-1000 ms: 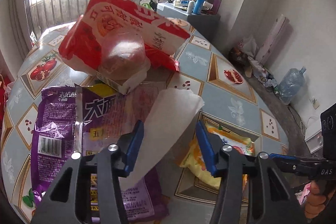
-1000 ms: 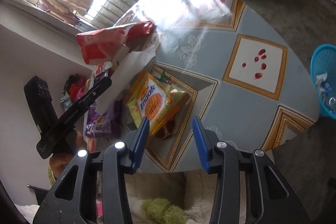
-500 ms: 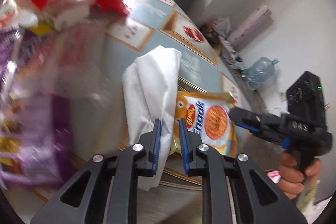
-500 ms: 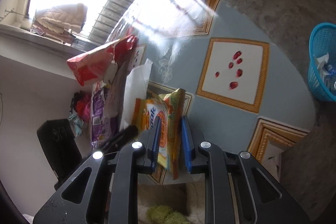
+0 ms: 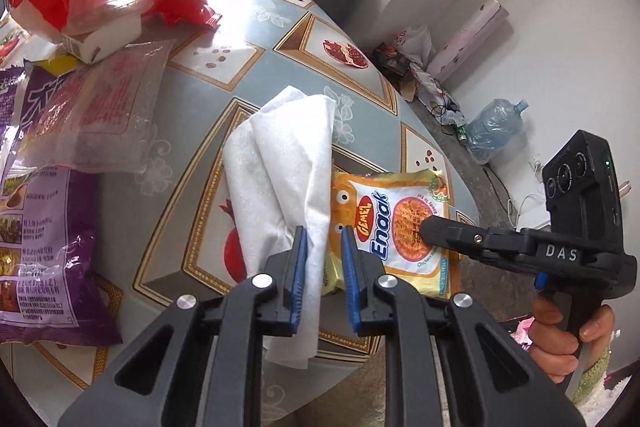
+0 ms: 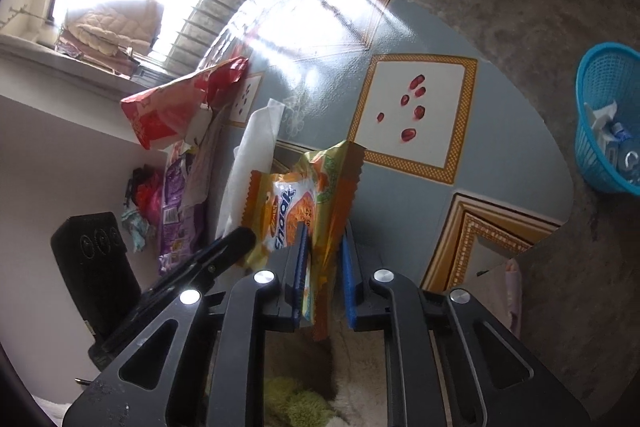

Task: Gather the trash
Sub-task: 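Grasp the orange Enaak snack bag with the right tool while the left tool grasps the white tissue, then carry the snack bag and tissue from the table over the blue wastebasket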

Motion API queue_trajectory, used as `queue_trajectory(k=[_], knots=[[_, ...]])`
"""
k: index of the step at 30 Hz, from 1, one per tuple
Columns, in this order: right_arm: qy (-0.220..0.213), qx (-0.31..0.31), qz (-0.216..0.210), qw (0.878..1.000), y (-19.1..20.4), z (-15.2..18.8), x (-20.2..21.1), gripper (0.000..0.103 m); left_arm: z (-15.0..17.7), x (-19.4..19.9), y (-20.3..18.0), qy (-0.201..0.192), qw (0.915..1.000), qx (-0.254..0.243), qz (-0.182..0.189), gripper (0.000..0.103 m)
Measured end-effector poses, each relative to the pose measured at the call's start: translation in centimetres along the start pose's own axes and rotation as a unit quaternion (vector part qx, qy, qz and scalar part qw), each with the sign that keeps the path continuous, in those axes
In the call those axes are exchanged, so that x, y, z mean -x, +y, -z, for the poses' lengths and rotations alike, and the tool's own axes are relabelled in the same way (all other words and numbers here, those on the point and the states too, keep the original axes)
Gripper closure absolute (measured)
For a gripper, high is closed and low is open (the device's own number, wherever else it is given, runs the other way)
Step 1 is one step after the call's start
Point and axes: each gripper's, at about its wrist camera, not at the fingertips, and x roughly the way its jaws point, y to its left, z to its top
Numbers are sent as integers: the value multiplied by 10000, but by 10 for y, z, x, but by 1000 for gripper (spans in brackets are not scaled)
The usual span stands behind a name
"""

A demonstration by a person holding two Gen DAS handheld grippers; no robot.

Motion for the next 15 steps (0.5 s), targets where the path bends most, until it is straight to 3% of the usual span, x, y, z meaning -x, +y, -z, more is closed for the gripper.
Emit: queue_trajectory(k=[3,15], knots=[[-125,137,212,9996,5,0,3,93,-2,0,-1,-24,9999,-60,-114,90],[-278,-6,301,9992,-12,-5,17,93,-7,-6,-17,-24,9992,-368,-145,90]])
